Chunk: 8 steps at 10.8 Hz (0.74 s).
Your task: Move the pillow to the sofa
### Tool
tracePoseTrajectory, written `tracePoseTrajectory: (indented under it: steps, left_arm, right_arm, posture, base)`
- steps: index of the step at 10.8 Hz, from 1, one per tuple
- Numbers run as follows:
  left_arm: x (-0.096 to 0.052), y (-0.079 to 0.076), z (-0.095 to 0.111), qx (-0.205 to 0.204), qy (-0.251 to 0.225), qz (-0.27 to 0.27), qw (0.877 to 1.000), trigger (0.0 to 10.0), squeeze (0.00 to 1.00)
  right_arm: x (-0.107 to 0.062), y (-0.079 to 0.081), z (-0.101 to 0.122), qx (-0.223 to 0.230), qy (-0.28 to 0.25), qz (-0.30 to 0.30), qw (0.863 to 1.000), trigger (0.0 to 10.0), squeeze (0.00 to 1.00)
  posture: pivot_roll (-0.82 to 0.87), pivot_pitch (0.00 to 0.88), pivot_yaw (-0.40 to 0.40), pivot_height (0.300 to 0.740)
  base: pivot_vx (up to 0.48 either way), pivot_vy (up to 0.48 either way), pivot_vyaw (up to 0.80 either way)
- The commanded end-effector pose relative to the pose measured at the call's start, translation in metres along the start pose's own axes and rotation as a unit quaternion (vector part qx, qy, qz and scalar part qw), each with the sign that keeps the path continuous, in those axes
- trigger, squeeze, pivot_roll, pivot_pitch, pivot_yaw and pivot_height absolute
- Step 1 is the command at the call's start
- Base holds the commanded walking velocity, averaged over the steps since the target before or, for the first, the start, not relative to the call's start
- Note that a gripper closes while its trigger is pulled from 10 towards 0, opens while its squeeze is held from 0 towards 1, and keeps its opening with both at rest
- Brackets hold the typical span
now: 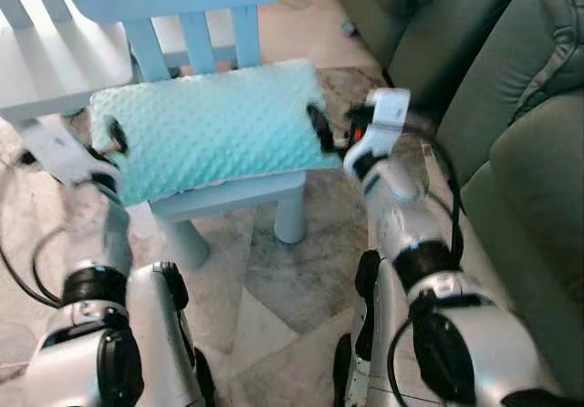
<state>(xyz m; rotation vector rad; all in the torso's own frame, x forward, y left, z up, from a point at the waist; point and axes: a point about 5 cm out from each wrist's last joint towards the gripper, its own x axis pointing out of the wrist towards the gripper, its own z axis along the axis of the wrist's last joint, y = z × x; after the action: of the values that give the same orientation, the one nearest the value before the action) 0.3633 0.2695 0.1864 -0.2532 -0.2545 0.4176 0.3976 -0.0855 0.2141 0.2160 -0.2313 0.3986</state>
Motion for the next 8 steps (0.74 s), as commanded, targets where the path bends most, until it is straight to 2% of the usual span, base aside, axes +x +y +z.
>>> tracePoseTrajectory:
  steps: [1, 3, 4, 5, 6, 7, 8]
  left_arm:
    - [0.002, -0.002, 0.014, 0.012, -0.036, 0.000, 0.999, 10.0, 0.00]
    - [0.002, 0.000, 0.012, 0.010, -0.039, 0.002, 0.999, 10.0, 0.00]
    - [0.001, 0.001, 0.009, 0.009, -0.035, 0.005, 0.999, 10.0, 0.00]
    - [-0.002, 0.000, 0.002, 0.009, -0.018, 0.002, 1.000, 10.0, 0.00]
    - [-0.003, -0.003, -0.009, 0.012, 0.020, -0.003, 1.000, 10.0, 0.00]
    - [-0.005, -0.006, -0.019, 0.003, 0.055, -0.015, 0.998, 10.0, 0.00]
    - [-0.007, -0.001, -0.027, 0.014, 0.079, -0.014, 0.997, 10.0, 0.00]
  right_arm:
    - [0.011, 0.006, 0.029, -0.012, -0.056, 0.016, 0.998, 10.0, 0.00]
    - [0.021, 0.010, 0.064, -0.005, -0.120, 0.026, 0.992, 10.0, 0.00]
    - [0.023, 0.009, 0.069, -0.004, -0.128, 0.027, 0.991, 10.0, 0.00]
    - [0.022, 0.009, 0.061, -0.024, -0.111, 0.029, 0.993, 10.0, 0.00]
    - [0.019, 0.006, 0.049, -0.038, -0.085, 0.030, 0.995, 10.0, 0.00]
    - [0.016, 0.001, 0.035, -0.052, -0.048, 0.030, 0.997, 10.0, 0.00]
    - [0.011, -0.007, 0.018, -0.048, -0.002, 0.028, 0.998, 10.0, 0.00]
  posture:
    - [-0.05, 0.315, -0.059, 0.414]
    - [-0.05, 0.303, -0.061, 0.414]
    - [-0.06, 0.292, -0.059, 0.414]
    - [-0.05, 0.286, -0.057, 0.414]
    - [-0.05, 0.286, -0.057, 0.414]
    - [-0.04, 0.293, -0.054, 0.414]
    - [-0.03, 0.304, -0.054, 0.414]
  base:
    - [0.000, 0.000, 0.00]
    - [0.000, 0.000, 0.00]
    - [0.000, 0.000, 0.00]
    - [0.000, 0.000, 0.00]
    - [0.000, 0.000, 0.00]
    - [0.000, 0.000, 0.00]
    - [0.000, 0.000, 0.00]
